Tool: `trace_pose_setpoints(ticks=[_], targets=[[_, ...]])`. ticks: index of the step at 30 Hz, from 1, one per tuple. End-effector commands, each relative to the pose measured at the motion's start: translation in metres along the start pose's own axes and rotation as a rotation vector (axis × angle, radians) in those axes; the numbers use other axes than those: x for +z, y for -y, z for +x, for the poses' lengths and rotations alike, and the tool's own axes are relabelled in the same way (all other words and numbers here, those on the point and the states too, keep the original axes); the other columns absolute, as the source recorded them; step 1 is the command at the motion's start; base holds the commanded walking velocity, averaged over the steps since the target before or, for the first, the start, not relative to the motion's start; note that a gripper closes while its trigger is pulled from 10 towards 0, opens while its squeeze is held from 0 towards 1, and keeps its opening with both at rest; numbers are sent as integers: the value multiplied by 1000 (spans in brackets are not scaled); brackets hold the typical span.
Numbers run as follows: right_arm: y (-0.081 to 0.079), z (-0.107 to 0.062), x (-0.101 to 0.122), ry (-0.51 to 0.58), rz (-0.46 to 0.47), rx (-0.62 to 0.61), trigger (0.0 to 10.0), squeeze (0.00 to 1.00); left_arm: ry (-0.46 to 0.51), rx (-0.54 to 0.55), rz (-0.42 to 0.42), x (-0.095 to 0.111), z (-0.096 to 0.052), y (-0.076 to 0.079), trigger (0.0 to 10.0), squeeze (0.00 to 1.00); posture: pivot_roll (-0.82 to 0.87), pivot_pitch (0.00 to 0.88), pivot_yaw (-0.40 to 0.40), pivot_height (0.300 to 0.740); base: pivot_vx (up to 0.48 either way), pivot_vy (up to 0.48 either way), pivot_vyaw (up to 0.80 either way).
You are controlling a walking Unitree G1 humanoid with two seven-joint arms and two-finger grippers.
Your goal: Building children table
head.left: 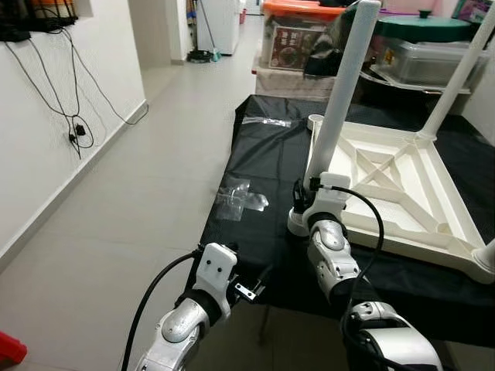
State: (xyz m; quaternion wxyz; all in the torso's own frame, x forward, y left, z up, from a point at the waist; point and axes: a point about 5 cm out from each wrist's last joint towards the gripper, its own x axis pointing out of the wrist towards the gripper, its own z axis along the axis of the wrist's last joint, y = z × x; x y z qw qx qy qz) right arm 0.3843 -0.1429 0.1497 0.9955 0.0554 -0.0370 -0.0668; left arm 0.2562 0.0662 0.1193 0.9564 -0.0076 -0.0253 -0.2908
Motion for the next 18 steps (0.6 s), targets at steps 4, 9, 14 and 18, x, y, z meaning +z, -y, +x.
trace_pose_setpoints(ticks=[4,9,14,18], targets=[[6,-3,-5,-10,30,-10,10000,0,-2,-5,3,1,2,0,10000,0,53,0,-68,740,0,0,-769],[6,-5,-5,-1,25,2,10000,0,-3,-5,2,1,2,-1,10000,0,48,0,-62,740,0,0,-769],[1,-11,-9,-5,40,38,10000,0,-4,-5,1,0,2,-1,10000,0,46,0,-59,740,0,0,-769],[-3,-12,-10,-8,45,49,10000,0,-4,-5,2,1,2,-1,10000,0,47,0,-57,740,0,0,-769]])
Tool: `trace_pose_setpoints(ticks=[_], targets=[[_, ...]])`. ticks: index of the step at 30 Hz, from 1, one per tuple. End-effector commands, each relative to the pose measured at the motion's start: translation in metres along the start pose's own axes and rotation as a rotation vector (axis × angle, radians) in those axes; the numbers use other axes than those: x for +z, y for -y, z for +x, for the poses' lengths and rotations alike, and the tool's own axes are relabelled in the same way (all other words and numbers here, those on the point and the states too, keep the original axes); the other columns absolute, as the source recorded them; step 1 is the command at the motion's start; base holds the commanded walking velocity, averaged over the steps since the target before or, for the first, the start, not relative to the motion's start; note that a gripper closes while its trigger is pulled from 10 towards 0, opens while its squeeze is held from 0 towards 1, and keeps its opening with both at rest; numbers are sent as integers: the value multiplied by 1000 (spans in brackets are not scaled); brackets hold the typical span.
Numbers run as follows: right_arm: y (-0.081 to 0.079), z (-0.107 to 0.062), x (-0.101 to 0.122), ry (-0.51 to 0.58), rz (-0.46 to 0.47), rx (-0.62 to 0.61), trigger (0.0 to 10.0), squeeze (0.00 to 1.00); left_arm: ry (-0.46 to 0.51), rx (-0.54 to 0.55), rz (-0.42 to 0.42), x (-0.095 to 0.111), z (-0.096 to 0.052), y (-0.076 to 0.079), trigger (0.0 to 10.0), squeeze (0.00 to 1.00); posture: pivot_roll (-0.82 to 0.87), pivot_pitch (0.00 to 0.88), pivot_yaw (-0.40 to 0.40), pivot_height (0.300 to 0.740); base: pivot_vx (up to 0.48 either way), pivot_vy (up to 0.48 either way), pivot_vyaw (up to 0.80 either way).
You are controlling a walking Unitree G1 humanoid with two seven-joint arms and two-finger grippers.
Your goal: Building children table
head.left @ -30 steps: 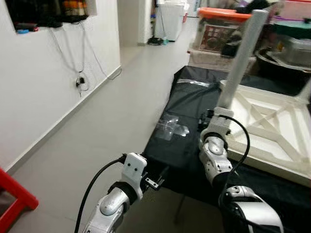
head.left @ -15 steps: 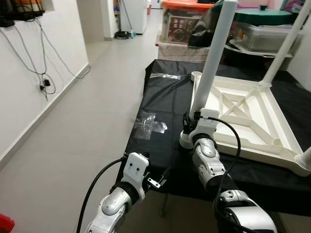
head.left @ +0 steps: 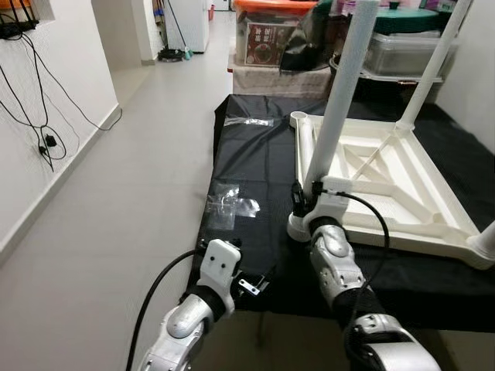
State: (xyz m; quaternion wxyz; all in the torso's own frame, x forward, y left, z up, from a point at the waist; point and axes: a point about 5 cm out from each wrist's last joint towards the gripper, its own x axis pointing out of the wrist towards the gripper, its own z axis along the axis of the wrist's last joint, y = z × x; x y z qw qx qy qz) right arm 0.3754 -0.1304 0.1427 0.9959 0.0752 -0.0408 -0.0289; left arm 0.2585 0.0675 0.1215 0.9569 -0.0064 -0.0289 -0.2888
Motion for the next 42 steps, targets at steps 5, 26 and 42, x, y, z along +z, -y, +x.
trace_pose_setpoints(ticks=[5,26,42], targets=[[0,-1,0,-1,13,2,10000,0,-7,-6,-6,-1,0,1,10000,0,47,0,-55,740,0,0,-775],[-7,27,30,-44,5,201,10000,0,-22,-3,6,-2,-2,3,10000,0,69,0,-80,740,0,0,-96],[-16,42,61,-99,-17,474,10000,0,-14,1,-7,1,-14,19,10000,0,107,0,-121,740,0,0,0]])
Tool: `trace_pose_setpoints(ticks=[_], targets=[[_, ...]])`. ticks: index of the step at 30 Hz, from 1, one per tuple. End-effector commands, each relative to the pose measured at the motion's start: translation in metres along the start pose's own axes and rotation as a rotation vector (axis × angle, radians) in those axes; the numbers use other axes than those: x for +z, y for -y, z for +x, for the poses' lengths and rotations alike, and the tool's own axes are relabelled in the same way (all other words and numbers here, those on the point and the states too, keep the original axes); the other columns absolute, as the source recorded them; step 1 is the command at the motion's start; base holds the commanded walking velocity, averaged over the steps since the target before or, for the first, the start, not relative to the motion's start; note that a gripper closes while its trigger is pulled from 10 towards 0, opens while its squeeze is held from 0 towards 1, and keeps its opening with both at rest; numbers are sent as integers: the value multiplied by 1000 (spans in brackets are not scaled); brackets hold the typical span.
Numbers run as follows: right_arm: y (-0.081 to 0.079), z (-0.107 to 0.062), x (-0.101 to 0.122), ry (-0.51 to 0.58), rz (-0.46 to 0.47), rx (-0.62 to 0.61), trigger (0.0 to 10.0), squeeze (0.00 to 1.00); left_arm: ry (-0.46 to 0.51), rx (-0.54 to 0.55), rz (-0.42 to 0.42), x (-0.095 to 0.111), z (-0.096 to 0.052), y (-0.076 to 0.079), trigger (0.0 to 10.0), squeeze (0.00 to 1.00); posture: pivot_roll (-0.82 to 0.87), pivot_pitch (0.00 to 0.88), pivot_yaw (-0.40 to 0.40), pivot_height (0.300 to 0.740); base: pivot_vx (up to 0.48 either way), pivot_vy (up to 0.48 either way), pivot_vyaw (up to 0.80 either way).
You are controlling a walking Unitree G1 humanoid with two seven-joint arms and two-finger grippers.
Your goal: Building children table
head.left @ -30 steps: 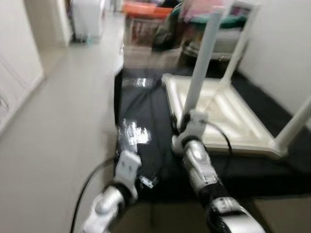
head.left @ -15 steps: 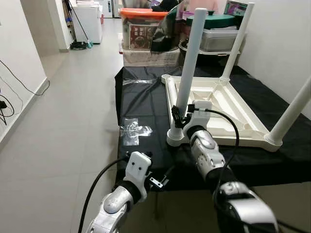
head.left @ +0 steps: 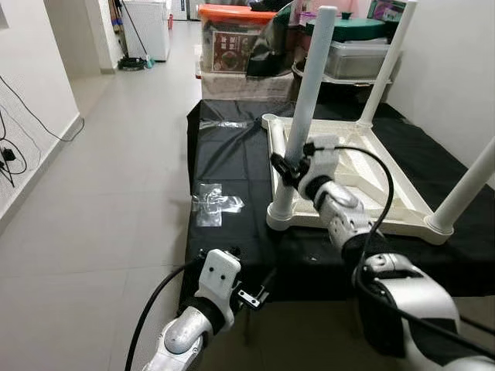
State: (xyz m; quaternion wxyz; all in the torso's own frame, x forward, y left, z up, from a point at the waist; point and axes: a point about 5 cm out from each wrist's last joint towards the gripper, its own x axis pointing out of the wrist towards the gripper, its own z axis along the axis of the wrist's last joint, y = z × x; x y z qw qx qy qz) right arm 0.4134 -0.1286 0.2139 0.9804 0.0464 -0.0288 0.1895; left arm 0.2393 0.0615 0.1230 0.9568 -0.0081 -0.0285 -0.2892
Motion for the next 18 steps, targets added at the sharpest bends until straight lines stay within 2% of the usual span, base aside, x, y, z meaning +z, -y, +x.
trace_pose_setpoints(ticks=[1,2,4,6,7,8,9,11,13,15,18], targets=[[-9,1,-7,-57,28,107,10000,0,-12,2,-6,0,-4,6,10000,0,120,0,-130,740,0,0,0],[-15,2,-8,-78,28,189,10000,0,-12,3,-9,2,-8,10,10000,0,127,0,-132,740,0,0,0],[-15,2,-8,-78,28,189,10000,0,-12,3,-9,2,-8,10,10000,0,127,0,-132,740,0,0,0],[-25,1,-11,-111,57,344,10000,0,-13,10,-18,4,-14,15,10000,0,136,0,-141,740,0,0,0],[-25,1,-11,-111,57,344,10000,0,-13,10,-18,4,-14,15,10000,0,136,0,-141,740,0,0,0],[-31,-1,-14,-133,71,444,10000,0,-14,16,-28,5,-18,17,10000,0,144,0,-147,740,0,0,0],[-31,-1,-14,-133,71,444,10000,0,-14,16,-28,5,-18,17,10000,0,144,0,-147,740,0,0,0],[-38,-6,-18,-164,90,604,10000,0,-18,30,-41,7,-23,20,10000,0,156,0,-156,740,0,0,0],[-38,-6,-18,-164,90,604,10000,0,-18,30,-41,7,-23,20,10000,0,156,0,-156,740,0,0,0],[-49,-13,-21,-189,126,815,10000,0,-22,44,-49,7,-27,22,10000,0,164,0,-157,740,0,0,0],[-54,-15,-22,-194,128,885,10000,0,-24,48,-52,7,-28,23,10000,0,164,0,-156,740,0,0,0]])
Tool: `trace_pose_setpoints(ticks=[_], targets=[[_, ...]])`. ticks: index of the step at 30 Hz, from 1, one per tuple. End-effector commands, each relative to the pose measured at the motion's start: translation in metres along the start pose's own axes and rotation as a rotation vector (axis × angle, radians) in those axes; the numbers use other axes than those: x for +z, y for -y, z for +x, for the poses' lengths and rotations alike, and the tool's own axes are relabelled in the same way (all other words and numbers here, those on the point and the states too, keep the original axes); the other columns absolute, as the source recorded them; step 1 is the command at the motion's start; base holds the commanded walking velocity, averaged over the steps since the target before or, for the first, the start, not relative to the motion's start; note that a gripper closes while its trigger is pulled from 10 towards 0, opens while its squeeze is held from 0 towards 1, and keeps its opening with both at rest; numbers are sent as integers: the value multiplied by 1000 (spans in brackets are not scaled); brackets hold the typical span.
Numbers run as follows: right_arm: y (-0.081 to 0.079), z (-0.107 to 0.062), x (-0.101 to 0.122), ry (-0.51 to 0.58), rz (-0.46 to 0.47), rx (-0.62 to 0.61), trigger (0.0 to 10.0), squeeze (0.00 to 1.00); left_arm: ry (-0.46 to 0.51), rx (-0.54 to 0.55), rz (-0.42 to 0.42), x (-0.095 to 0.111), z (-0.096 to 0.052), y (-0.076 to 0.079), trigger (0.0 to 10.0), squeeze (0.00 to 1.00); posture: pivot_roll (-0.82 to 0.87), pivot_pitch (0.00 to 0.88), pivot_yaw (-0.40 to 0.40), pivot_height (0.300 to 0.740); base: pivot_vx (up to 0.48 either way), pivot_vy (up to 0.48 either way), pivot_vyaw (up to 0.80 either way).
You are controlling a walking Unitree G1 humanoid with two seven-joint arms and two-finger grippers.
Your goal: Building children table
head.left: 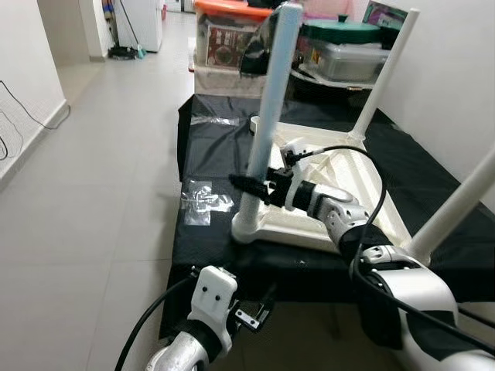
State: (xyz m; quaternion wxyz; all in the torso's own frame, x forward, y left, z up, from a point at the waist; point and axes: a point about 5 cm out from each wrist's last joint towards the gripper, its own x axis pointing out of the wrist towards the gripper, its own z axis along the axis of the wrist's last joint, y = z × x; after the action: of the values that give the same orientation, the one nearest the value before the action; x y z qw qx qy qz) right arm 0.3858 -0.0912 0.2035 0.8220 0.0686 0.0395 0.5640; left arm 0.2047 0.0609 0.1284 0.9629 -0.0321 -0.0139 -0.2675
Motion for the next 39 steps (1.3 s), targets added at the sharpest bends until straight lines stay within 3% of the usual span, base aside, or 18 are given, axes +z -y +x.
trace_pose_setpoints(ticks=[1,4,7,8,12,13,16,18,21,22,23,24,29,32,33,37,38,39], targets=[[-7,6,-9,-32,27,76,10000,0,-10,2,2,0,0,3,10000,0,164,0,-156,740,0,0,0],[-11,10,-10,-48,2,112,10000,0,-12,4,3,-1,1,1,10000,0,157,0,-156,740,0,0,0],[-9,12,-13,-57,-44,40,9843,0,-13,8,7,-1,4,-2,10000,0,154,0,-156,740,0,0,0],[-4,13,-13,-44,-58,-59,0,0,-11,8,10,0,5,-4,10000,0,148,0,-149,740,0,0,0],[6,10,-11,-16,-72,-255,0,0,-11,7,15,0,7,-5,10000,0,143,0,-147,740,0,0,0],[21,-3,-11,30,-31,-512,0,0,-15,5,19,0,9,-7,10000,0,135,0,-138,740,0,0,0],[28,-13,-13,43,-16,-660,0,0,-16,4,21,0,10,-9,10000,0,120,0,-126,740,0,0,0],[41,-34,-21,59,13,-932,0,0,-17,5,24,-1,11,-11,10000,0,107,0,-112,740,0,0,0],[45,-44,-24,65,30,-1043,0,0,-17,6,25,-1,12,-13,10000,0,104,0,-109,740,0,0,0],[47,-58,-32,74,37,-1198,0,0,-14,7,28,-1,12,-14,10000,0,98,0,-104,740,0,0,0],[47,-58,-32,74,37,-1198,0,0,-14,7,28,-1,12,-14,10000,0,98,0,-104,740,0,0,0],[46,-67,-41,89,48,-1344,0,0,-12,7,33,-1,13,-15,10000,0,95,0,-98,740,0,0,0],[29,-66,-61,131,92,-1563,0,0,-7,-1,46,0,15,-17,10000,0,94,0,-94,740,0,0,0],[24,-55,-63,126,96,-1577,0,0,-5,-5,52,0,17,-18,10000,0,98,0,-101,740,0,0,0],[23,-47,-62,136,106,-1532,8588,0,-4,-5,53,-1,18,-18,10000,0,96,0,-101,740,0,0,0],[22,-42,-61,143,113,-1507,8588,0,-4,-5,53,-1,18,-18,10000,0,96,0,-99,740,0,0,0],[22,-38,-55,171,74,-1459,10000,1000,-5,-6,53,-1,19,-19,10000,0,94,0,-99,740,0,0,0],[22,-38,-55,171,74,-1459,10000,1000,-5,-6,53,-1,19,-19,10000,0,94,0,-99,740,0,0,0]])
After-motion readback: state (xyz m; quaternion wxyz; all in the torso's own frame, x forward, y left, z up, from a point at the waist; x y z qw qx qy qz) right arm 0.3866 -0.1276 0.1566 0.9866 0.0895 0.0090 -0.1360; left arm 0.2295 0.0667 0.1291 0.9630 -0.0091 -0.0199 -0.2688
